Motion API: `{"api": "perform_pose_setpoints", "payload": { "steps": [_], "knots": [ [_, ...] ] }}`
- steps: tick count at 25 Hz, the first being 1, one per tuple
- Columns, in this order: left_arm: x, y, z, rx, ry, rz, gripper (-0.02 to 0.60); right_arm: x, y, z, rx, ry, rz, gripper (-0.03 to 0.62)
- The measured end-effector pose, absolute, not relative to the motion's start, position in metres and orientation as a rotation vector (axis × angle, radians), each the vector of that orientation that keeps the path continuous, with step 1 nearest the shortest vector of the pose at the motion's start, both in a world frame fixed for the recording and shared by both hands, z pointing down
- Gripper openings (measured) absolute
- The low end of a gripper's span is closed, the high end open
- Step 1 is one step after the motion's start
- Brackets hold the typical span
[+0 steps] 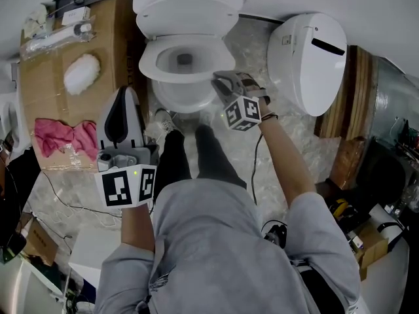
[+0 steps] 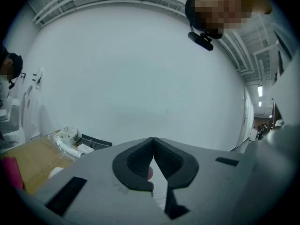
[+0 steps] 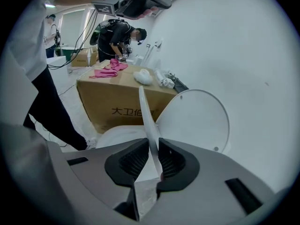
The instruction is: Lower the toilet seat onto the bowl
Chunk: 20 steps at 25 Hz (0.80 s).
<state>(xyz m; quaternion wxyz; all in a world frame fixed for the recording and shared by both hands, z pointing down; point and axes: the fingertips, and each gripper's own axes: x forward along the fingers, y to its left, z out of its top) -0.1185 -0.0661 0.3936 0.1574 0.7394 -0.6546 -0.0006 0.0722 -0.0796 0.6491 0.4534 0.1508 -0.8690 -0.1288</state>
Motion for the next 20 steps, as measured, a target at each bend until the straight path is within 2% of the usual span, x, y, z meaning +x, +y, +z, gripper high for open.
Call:
{"api": "perform_pose_setpoints", "payload": {
  "steps": [20],
  "knots": [
    [-0.114,-0.059,0.421,2.106,-1.863,0.038,0.000,0.082,0.005,0.718,0.173,-2.097,-0.266,0.083]
  ]
}}
